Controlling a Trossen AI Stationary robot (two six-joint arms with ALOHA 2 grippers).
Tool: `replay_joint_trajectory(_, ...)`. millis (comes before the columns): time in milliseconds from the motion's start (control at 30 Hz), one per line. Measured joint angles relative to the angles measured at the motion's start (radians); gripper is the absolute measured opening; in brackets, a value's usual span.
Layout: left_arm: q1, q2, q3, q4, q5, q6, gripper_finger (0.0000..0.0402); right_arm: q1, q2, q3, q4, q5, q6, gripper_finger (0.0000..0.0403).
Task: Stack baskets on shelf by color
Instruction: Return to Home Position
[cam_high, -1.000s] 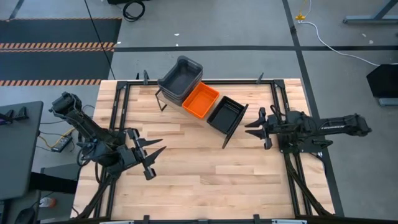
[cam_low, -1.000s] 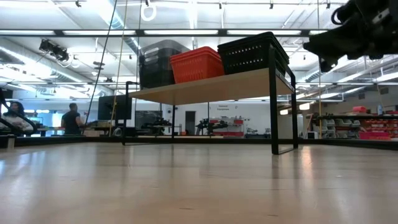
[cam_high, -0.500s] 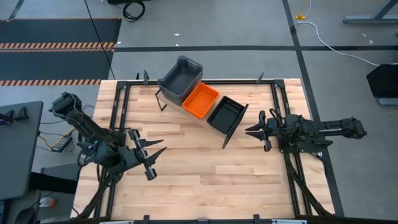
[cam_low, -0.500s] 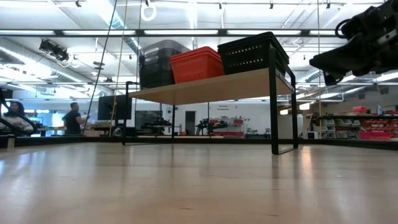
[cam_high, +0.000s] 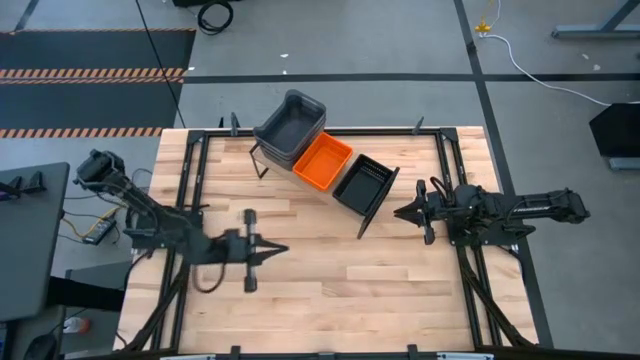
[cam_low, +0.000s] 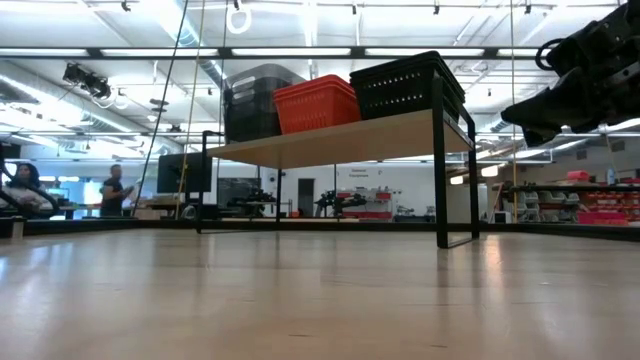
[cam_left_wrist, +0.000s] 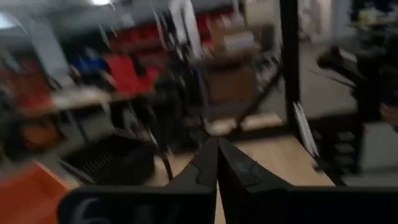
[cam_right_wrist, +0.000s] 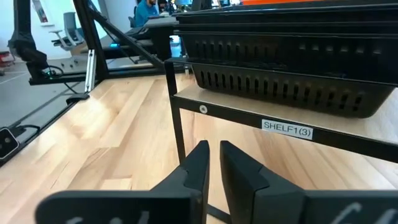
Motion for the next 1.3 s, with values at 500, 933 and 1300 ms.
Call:
replay_joint_trajectory(500, 0.448, -0.035, -0.221, 0.109, 0.428, -0.251, 0.0002, 0.000, 0.002, 0.000, 0.002, 0.036, 0.006, 0.0039)
replay_joint_trajectory(933, 0.529, -0.492, -0.561, 0.103, 0.474, -0.299, 0.0001, 0.000, 0.007, 0.000, 0.006, 0.050, -0.015, 0.0039)
replay_joint_trajectory(1300, 0.493, -0.693, -0.625, -0.029, 0.464, -0.323, 0.0001, 0.000, 0.007, 0.000, 0.006, 0.050, -0.008, 0.0039)
